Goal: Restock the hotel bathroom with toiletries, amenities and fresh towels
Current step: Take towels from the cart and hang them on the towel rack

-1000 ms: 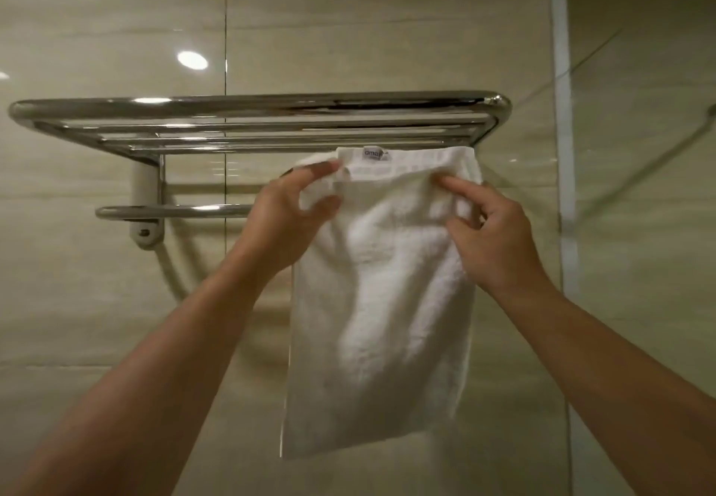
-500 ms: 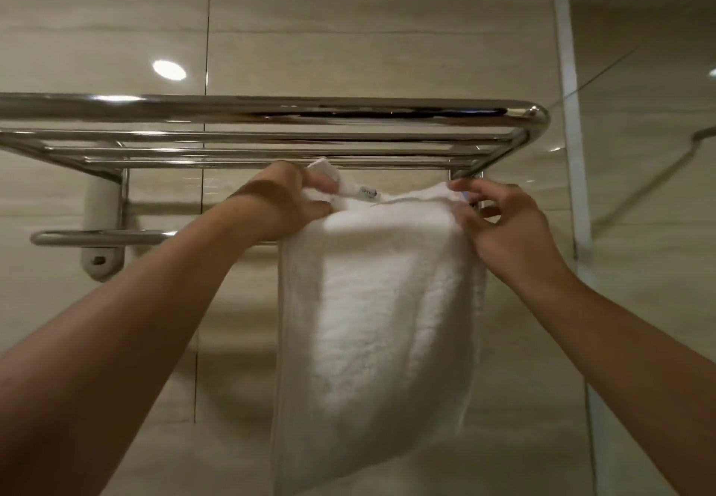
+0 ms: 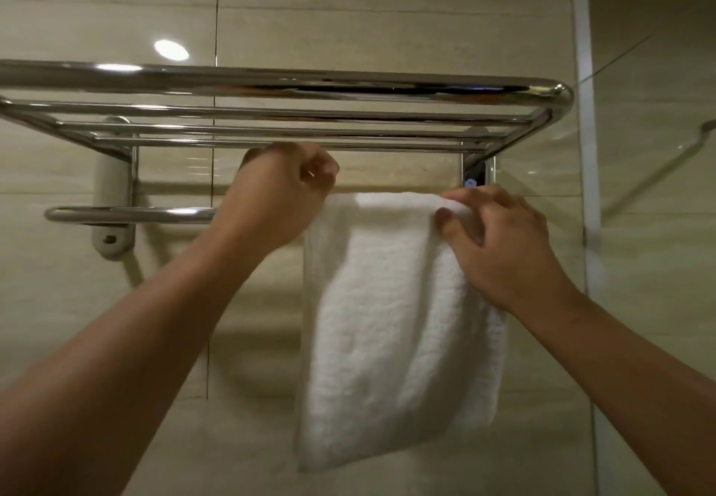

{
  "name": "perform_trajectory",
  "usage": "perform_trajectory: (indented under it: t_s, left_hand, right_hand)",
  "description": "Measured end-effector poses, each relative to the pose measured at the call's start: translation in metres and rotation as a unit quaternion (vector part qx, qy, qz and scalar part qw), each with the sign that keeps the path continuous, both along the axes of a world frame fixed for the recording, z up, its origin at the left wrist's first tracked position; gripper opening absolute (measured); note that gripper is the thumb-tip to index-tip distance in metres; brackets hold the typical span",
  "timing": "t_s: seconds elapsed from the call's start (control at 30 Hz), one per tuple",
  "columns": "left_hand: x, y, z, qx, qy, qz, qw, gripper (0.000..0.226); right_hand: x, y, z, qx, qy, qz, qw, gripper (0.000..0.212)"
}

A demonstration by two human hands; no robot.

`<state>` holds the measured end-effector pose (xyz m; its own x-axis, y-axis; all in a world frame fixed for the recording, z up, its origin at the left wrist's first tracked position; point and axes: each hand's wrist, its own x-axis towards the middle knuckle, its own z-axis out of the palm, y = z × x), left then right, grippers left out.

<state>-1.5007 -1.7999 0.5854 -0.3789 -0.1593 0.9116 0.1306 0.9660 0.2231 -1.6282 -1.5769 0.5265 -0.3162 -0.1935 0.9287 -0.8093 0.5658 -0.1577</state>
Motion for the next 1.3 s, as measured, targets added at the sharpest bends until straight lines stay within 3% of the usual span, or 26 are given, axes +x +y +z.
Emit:
perform_trajectory:
  t_s: [0.07, 0.13, 0.2, 0.27, 0.33, 0.4, 0.6, 0.7, 0.8, 0.9, 1.0, 1.1, 1.17, 1.3]
  left_hand:
    - [0.015, -0.007, -0.036, -0.052, 0.133, -0.067, 0.987, 0.011]
    - [0.014, -0.02, -0.071, -0.009, 0.189, -0.105, 0.976, 0.019]
    - [0.006, -0.029, -0.098, 0.078, 0.161, -0.123, 0.976, 0.018]
    - [-0.006, -0.04, -0.112, 0.174, 0.07, -0.139, 0.972, 0.013]
    - [-0.012, -0.048, -0.112, 0.255, -0.019, -0.202, 0.946, 0.058]
    - [-0.017, -0.046, -0.104, 0.287, -0.066, -0.265, 0.918, 0.077]
    - [-0.019, -0.025, -0.082, 0.285, -0.081, -0.288, 0.911, 0.033]
    - [-0.016, -0.025, -0.086, 0.299, -0.092, -0.277, 0.908, 0.022]
    - [-0.016, -0.024, -0.091, 0.299, -0.094, -0.269, 0.911, 0.016]
    - [-0.015, -0.022, -0.091, 0.304, -0.101, -0.273, 0.907, 0.013]
    - [-0.01, -0.018, -0.089, 0.304, -0.119, -0.304, 0.895, 0.013]
    - [-0.006, -0.012, -0.085, 0.301, -0.158, -0.331, 0.88, 0.01]
    - [-0.006, -0.007, -0.085, 0.302, -0.162, -0.31, 0.887, 0.016]
    - [-0.014, -0.01, -0.092, 0.298, -0.142, -0.257, 0.908, 0.018]
  right_hand:
    - [-0.002, -0.003, 0.005, 0.004, -0.018, -0.002, 1.0, 0.041]
    - [-0.004, -0.006, 0.011, 0.013, -0.027, -0.006, 1.0, 0.045]
    - [-0.005, -0.007, 0.017, 0.03, -0.028, -0.014, 0.999, 0.053]
    - [-0.001, -0.009, 0.025, 0.048, -0.05, -0.021, 0.997, 0.058]
    - [0.003, -0.011, 0.035, 0.064, -0.087, -0.038, 0.993, 0.061]
    - [0.004, -0.014, 0.044, 0.089, -0.11, -0.052, 0.989, 0.067]
    - [0.001, -0.014, 0.048, 0.113, -0.126, -0.059, 0.984, 0.075]
    - [-0.008, -0.009, 0.03, 0.054, -0.089, -0.031, 0.994, 0.064]
    - [0.002, 0.0, -0.003, -0.071, -0.083, 0.064, 0.992, 0.072]
    - [0.021, 0.006, -0.049, -0.182, -0.163, 0.178, 0.953, 0.092]
    - [0.029, 0.007, -0.092, -0.197, -0.291, 0.211, 0.912, 0.107]
    - [0.03, 0.004, -0.117, -0.199, -0.439, 0.297, 0.824, 0.083]
    - [0.029, 0.002, -0.128, -0.189, -0.495, 0.323, 0.784, 0.069]
    - [0.032, 0.011, -0.131, -0.224, -0.5, 0.35, 0.76, 0.055]
